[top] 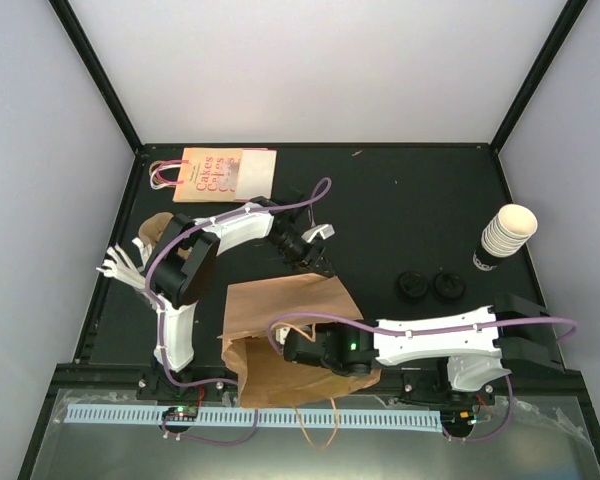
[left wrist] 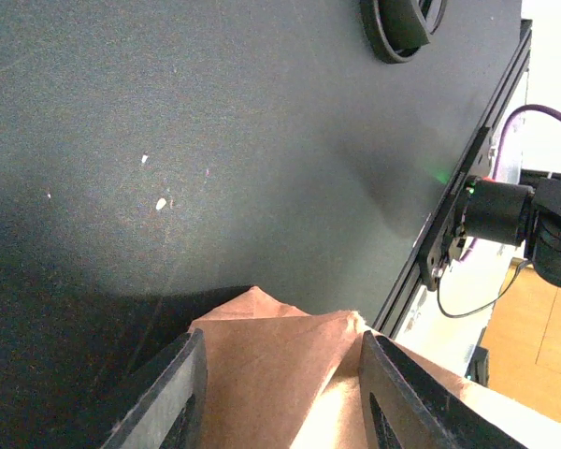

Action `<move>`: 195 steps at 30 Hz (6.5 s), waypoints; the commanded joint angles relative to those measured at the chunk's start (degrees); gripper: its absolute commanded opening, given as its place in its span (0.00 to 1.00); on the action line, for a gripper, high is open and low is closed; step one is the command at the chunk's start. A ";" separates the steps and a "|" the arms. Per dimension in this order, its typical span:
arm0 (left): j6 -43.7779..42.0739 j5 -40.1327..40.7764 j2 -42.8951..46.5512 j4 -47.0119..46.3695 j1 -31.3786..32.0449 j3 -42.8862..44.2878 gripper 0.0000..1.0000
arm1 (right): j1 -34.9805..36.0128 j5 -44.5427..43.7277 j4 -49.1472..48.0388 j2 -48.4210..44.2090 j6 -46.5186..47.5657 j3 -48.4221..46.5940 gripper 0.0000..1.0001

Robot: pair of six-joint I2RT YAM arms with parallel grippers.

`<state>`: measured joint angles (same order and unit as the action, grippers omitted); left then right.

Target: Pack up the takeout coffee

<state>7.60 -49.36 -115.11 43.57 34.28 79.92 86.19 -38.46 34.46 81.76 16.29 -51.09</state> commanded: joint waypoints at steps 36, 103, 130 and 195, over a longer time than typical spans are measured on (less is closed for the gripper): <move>-0.44 -1.02 0.77 1.71 1.36 -0.12 0.48 | -0.15 14.47 8.90 9.16 0.32 4.51 0.61; 1.77 -0.73 3.31 1.76 -1.20 6.59 0.72 | -0.84 29.28 32.13 -2.15 -6.48 -23.40 1.00; 0.06 23.81 34.29 6.67 -12.53 14.52 0.98 | -16.80 25.06 19.84 1.15 -1.85 -29.56 1.00; -6.24 19.58 60.89 3.80 -12.69 -2.62 0.63 | -30.03 24.10 8.09 -2.38 -0.25 -33.08 1.00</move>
<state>0.27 -30.48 -54.78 49.01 22.06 76.29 56.49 -14.00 44.27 79.57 16.47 -81.97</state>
